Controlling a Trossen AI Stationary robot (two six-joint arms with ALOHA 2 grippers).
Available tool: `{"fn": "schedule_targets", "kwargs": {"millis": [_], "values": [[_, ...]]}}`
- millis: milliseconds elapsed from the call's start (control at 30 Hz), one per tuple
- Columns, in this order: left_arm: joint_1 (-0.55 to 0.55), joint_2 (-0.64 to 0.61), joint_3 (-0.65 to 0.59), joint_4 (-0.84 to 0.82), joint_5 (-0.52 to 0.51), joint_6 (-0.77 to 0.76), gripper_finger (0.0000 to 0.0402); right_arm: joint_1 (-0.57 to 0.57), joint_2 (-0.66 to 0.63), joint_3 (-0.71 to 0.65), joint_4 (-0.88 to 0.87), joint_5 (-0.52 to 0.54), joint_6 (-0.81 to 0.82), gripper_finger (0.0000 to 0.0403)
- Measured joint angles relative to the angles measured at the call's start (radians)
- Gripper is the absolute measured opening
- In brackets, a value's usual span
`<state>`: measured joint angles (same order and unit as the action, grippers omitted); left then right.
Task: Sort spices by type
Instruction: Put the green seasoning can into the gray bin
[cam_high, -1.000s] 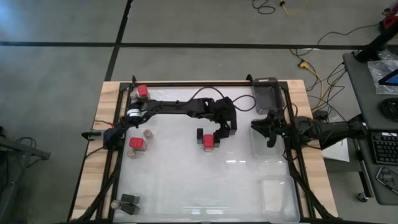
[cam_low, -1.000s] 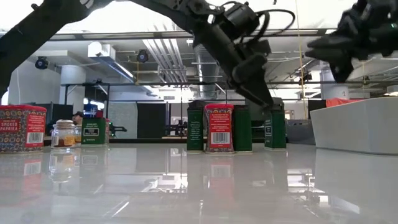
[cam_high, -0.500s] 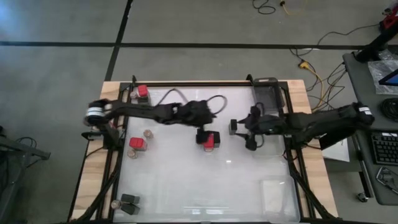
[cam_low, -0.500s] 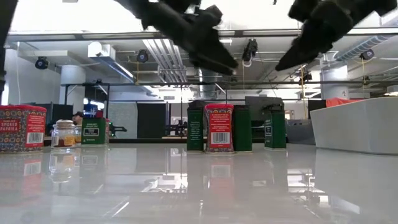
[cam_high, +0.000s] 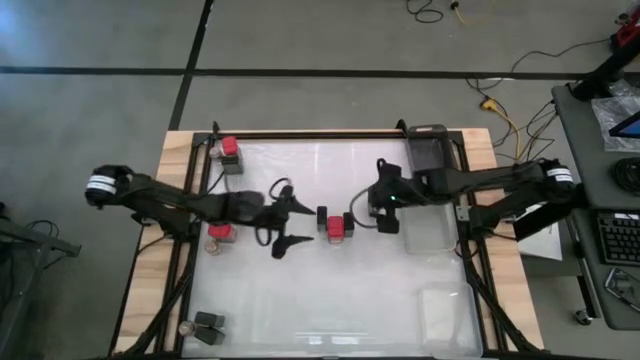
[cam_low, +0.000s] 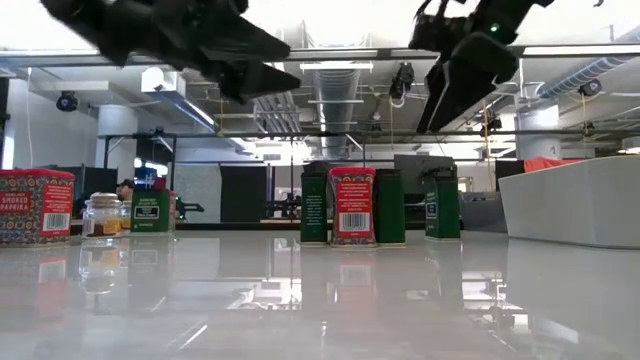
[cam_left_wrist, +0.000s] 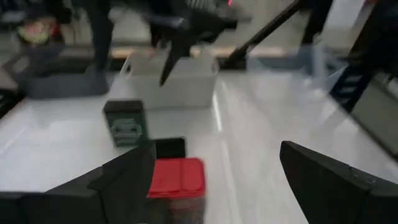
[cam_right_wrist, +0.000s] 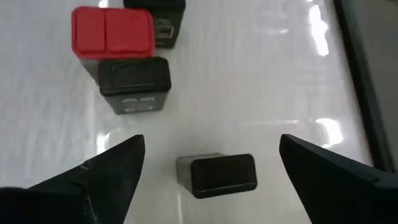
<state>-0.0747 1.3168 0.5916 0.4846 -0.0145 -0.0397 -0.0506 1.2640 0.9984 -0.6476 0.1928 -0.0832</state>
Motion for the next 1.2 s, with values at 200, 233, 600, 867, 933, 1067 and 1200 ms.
{"fn": "schedule_targets", "kwargs": {"millis": [200, 233, 600, 867, 933, 1067, 1200], "values": [[-0.055, -0.001, -0.176, 0.305, -0.107, -0.031, 0.0326, -0.071, 0.038, 0.01, -0.036, -0.049, -0.043, 0.0365], [-0.062, 0.0, -0.195, 0.338, -0.107, -0.032, 0.0326, -0.082, 0.039, 0.01, -0.038, -0.064, -0.05, 0.0365], [-0.066, 0.004, -0.234, 0.361, -0.109, -0.058, 0.0326, -0.174, 0.112, 0.008, -0.064, -0.168, -0.073, 0.037], [-0.066, 0.006, -0.231, 0.361, -0.111, -0.056, 0.0327, -0.21, 0.174, 0.007, -0.077, -0.194, -0.125, 0.037], [-0.066, 0.006, -0.231, 0.361, -0.123, -0.056, 0.0327, -0.214, 0.188, 0.007, -0.082, -0.194, -0.146, 0.037], [-0.065, 0.006, -0.231, 0.361, -0.136, -0.052, 0.0327, -0.214, 0.216, 0.007, -0.081, -0.215, -0.172, 0.037], [-0.065, 0.006, -0.23, 0.361, -0.136, -0.052, 0.0327, -0.214, 0.236, 0.007, -0.081, -0.228, -0.191, 0.0369]]}}
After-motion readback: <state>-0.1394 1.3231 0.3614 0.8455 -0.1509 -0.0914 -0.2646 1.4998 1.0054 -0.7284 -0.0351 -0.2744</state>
